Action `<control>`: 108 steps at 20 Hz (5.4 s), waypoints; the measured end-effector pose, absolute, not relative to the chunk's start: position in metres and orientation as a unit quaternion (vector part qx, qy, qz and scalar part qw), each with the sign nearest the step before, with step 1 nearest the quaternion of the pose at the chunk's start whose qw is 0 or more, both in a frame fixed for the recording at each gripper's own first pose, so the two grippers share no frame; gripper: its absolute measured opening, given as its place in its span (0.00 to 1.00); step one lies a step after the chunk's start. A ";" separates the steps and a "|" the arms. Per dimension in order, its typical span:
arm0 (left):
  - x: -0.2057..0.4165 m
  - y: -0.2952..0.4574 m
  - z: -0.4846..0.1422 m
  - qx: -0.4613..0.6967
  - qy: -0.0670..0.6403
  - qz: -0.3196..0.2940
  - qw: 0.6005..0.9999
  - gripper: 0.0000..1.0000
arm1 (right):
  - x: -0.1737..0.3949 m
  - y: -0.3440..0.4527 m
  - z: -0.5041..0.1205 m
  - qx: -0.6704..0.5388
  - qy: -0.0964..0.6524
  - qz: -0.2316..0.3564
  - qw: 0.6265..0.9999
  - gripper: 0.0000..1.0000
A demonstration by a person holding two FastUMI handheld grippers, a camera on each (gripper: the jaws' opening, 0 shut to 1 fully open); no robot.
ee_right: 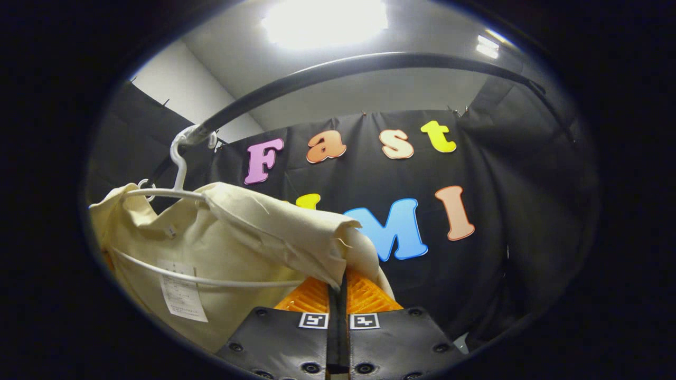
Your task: Grasp the clothes on the hanger with both hands and then place them into the laundry hamper below.
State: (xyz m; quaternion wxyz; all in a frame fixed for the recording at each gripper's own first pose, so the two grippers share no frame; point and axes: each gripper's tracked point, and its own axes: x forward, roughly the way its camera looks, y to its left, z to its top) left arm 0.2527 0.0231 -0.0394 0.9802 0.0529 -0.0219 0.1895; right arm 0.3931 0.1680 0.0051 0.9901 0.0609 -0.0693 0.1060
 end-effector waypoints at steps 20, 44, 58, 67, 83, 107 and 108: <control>0.287 0.094 0.031 0.063 -0.068 0.206 0.974 0.02 | 0.474 0.154 0.006 0.007 -0.080 0.103 0.991 0.00; 0.245 0.134 -0.088 0.026 0.005 0.217 0.976 0.01 | 0.381 0.198 -0.103 -0.008 0.003 0.200 0.980 0.01; 0.139 0.092 -0.096 0.014 0.033 0.143 0.989 0.02 | 0.200 0.264 -0.078 0.001 0.012 0.308 0.951 0.01; 0.112 0.073 -0.115 -0.020 0.044 0.098 0.994 0.01 | 0.118 0.329 -0.088 0.024 0.020 0.394 0.919 0.01; 0.122 0.093 -0.391 -0.026 0.229 0.145 0.962 0.03 | 0.120 0.353 -0.358 -0.045 0.210 0.408 0.887 0.01; 0.034 0.089 -0.622 -0.002 0.453 0.144 0.880 0.11 | 0.089 0.314 -0.556 -0.105 0.423 0.342 0.833 0.14; 0.028 0.090 -0.621 -0.002 0.454 0.143 0.879 0.12 | 0.092 0.314 -0.551 -0.100 0.421 0.342 0.834 0.22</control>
